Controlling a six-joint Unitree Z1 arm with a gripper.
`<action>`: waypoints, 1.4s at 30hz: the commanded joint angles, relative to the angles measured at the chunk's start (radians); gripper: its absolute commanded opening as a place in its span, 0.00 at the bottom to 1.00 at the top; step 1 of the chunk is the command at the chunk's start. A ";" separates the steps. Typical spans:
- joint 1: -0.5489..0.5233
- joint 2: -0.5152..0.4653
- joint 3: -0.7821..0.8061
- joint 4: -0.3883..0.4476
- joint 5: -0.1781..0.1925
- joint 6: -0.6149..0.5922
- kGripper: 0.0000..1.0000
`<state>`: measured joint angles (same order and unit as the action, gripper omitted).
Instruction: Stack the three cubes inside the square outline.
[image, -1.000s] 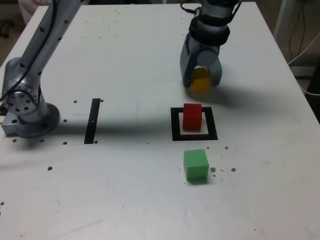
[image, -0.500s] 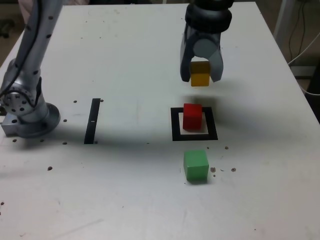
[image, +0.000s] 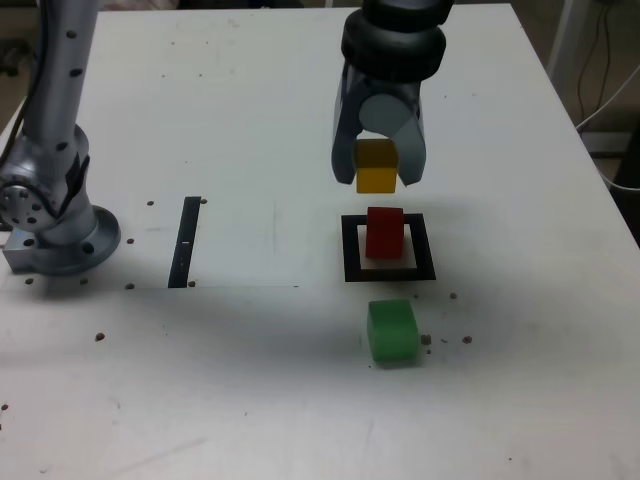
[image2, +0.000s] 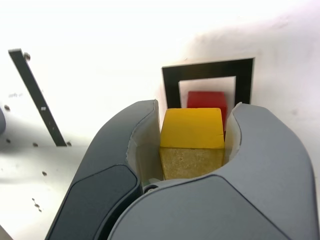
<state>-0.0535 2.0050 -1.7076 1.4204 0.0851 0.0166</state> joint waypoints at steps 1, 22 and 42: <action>-0.005 -0.015 0.001 0.000 -0.005 -0.015 0.29; -0.008 0.041 0.044 -0.061 -0.064 -0.025 0.30; -0.003 0.066 0.041 -0.066 -0.070 -0.011 0.30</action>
<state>-0.0591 2.0638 -1.6635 1.3575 0.0166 0.0014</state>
